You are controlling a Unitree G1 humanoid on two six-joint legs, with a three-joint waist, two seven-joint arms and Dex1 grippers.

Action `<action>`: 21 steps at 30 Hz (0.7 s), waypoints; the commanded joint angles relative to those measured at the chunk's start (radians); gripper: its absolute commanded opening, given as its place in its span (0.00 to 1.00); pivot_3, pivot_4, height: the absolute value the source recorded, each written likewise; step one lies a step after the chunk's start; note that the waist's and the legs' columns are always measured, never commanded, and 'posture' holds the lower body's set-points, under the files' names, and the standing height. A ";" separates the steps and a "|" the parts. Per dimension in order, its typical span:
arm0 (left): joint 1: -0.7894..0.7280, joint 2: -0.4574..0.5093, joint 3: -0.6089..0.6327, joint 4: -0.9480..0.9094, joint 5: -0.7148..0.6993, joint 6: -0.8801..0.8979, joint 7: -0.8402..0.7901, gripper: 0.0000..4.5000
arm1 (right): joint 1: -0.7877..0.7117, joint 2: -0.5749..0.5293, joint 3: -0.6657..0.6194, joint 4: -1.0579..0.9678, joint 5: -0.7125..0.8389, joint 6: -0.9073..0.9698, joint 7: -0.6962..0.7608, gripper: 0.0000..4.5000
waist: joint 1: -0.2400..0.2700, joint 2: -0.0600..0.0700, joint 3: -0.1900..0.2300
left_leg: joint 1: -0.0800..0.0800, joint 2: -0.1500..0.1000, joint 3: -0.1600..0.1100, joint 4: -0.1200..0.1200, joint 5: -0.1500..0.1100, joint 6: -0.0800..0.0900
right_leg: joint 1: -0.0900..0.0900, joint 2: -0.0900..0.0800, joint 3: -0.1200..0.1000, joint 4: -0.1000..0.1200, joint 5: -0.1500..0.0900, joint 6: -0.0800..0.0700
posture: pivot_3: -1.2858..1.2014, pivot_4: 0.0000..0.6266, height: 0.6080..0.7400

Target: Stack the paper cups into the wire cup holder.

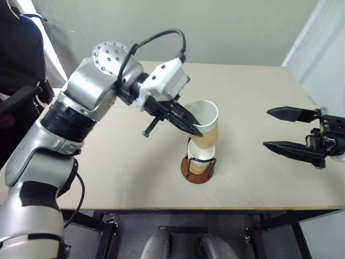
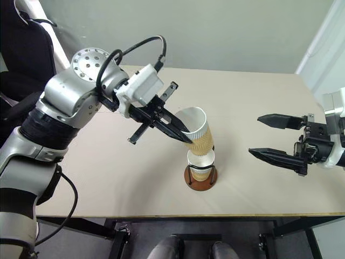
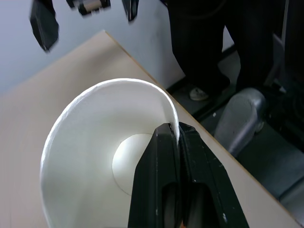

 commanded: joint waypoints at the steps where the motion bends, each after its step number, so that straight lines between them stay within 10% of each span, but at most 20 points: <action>1: -0.024 0.014 -0.020 -0.008 -0.007 -0.048 -0.032 0.01 | 0.019 -0.014 -0.073 -0.039 0.032 0.006 -0.026 1.00 | 0.000 0.000 0.000 | 0.000 0.000 0.000 0.000 0.000 0.000 | 0.000 0.000 0.000 0.000 0.000 0.000 | 0.52 0.24 1.00; 21: -0.048 -0.021 -0.170 0.142 0.057 -0.237 -0.032 0.01 | 0.128 -0.014 -0.169 -0.107 0.063 0.023 -0.108 1.00 | 0.000 0.001 0.000 | -0.007 0.000 0.000 -0.002 -0.001 0.000 | -0.005 0.000 0.000 -0.004 0.000 0.000 | 0.52 0.24 1.00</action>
